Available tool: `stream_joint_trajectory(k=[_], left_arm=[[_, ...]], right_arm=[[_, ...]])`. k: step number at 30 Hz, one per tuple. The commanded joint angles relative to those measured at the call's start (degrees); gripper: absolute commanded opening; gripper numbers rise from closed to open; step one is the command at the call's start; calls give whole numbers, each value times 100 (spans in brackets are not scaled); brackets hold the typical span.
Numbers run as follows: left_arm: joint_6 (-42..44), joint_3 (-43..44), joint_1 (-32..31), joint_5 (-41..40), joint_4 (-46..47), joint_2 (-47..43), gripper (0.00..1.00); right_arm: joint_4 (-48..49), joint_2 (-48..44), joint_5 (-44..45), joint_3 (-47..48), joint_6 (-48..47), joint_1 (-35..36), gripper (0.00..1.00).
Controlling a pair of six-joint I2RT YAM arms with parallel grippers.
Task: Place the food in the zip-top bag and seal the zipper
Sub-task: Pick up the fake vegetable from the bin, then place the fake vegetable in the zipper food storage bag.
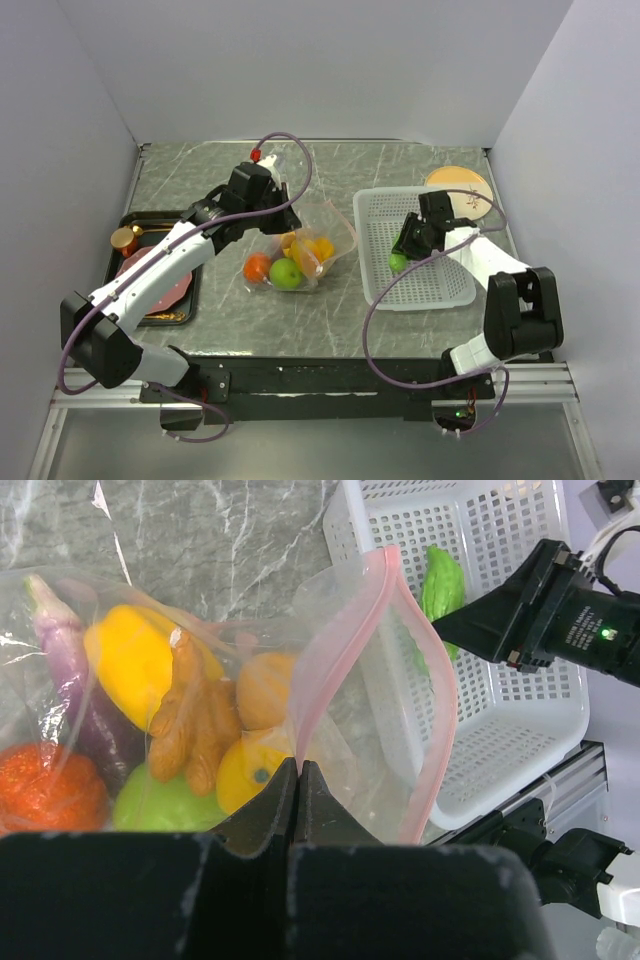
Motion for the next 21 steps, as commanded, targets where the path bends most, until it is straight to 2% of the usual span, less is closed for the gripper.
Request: stream_joint_trajectory(k=[1,6,14,21], left_arm=[[68,-1,-11,70,138,-190,1],[85,7,-2,105,156,-172,1],[59,51,-11,131,173,-137,1],[50,139,-11,298,209,-67,1]], right_arm=[[17,-461,-110,92,43,19,17],[8,-979,-285,136,113,10,16],[351,-2051,-1137,303,262,89,16],[368,-2219,-1393,848,131,730,17]])
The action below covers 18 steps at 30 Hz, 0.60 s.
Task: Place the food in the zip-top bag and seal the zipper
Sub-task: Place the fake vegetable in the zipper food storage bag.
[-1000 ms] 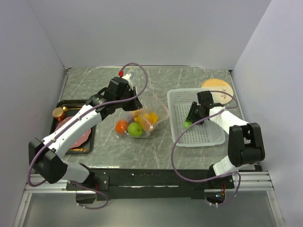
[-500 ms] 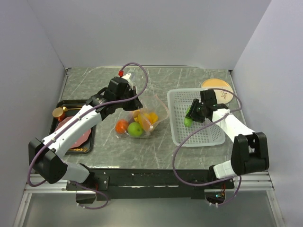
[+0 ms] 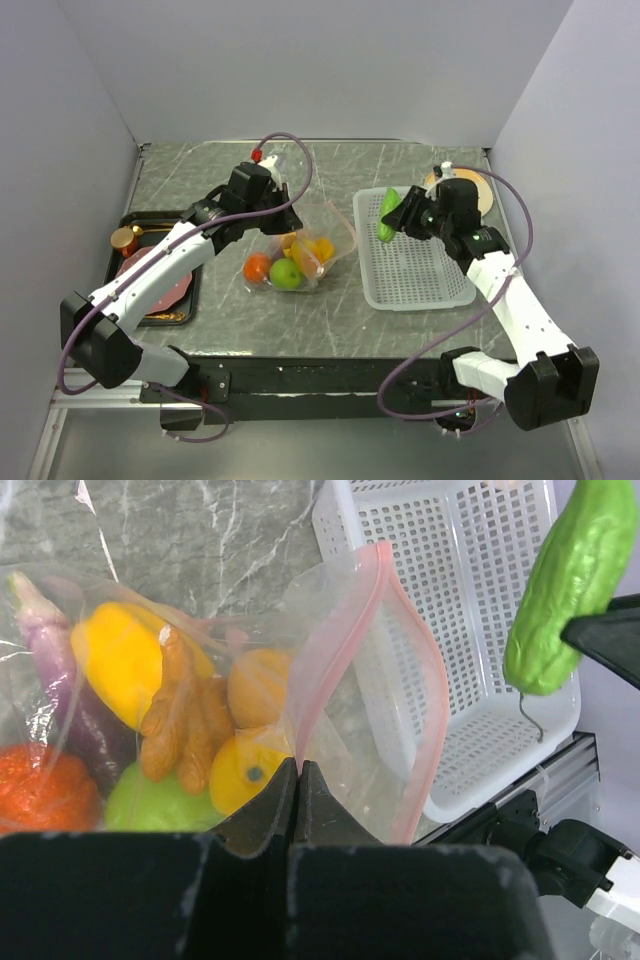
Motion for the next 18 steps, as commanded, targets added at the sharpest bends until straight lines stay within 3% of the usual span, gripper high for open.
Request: stream_joint_trajectory(k=[1,9,18], left_arm=[[61,150,-11,172,180,-54,1],[35,133,-11,189,189,-80,1],[70,238,-11,128,136,-62,1]], right_arm=[[233,-90,-324,550,-86,492,17],[522,217,-315,797,-95,1520,18],[383,867,-333,1052,-314,2075,18]])
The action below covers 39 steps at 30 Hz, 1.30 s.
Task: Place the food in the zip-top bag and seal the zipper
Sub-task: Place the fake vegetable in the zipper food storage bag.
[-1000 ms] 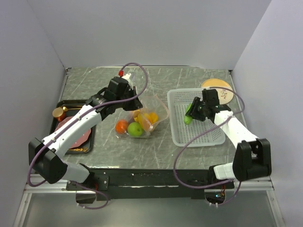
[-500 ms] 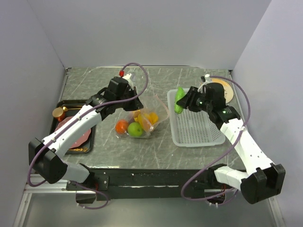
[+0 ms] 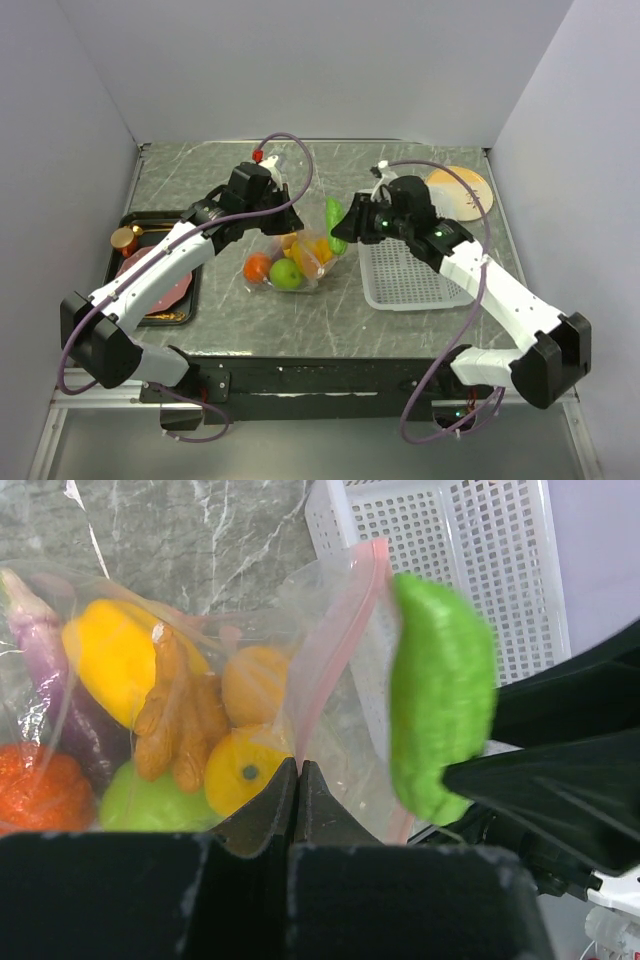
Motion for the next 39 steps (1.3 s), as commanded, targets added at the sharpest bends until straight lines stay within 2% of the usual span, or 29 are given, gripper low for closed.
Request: stream_joint_trajectory(k=[1,7,14,21,26,31,39], left_arm=[[59,219,-11,18,147,-62,1],[-29,289,-11,-43,191,-36,1],[24,455,-11,-113,148,52,1],[-46,386,-11,-175,226,17,1],[-29,368,-11,-149,209,17,1],[-37,280,-11,-78,243,-36,1],[147,17,-20,501,437,-115,1]], right_arm=[[9,269,-64,475,-240,235,18],[-290,322,208,529,-354,323,18],[-221,-187,420,309,-302,341,18],[-800,-337,235,493,-495,341,19],[-1195,-188,-238,546,-697,332,19],[-1222,-153,-582,432,-697,349,19],[-1547,480,-863,967,-680,341,21]])
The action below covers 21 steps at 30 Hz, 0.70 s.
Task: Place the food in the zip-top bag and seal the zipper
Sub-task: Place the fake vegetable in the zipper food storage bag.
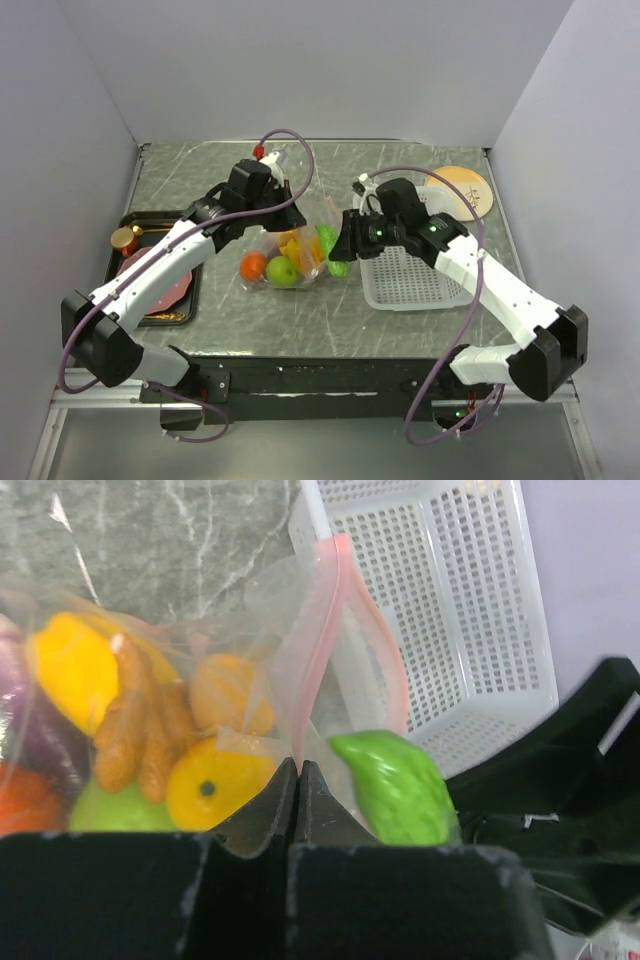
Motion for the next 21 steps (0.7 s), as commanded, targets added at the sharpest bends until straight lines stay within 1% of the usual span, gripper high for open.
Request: stream_joint_trajectory(k=[1,4,6,10,12,16,21], left_arm=[[197,-150,-20,486,321,-189,1],[294,-317,-72,627,356,-286,1],[321,-431,-116,689,365,-330,1],[251,-563,-178,575,462,-558,1],[215,-616,-178,470,515,-664,1],[180,-502,-178,31,410,-708,1],[224,-335,-178,-67,330,-524,1]], right_arm=[[-159,382,-235,642,-33,19,21],[-440,724,-102,1081,64,-51,21],[-502,909,-198,1319,143,-95,21],[-853,1278,-199,1662,108,-139,21],[-1038,1384,-32,1706,117,-139,18],[-837,990,-5,1312,143,-139,18],[-854,383,109,1082,283,-139,19]])
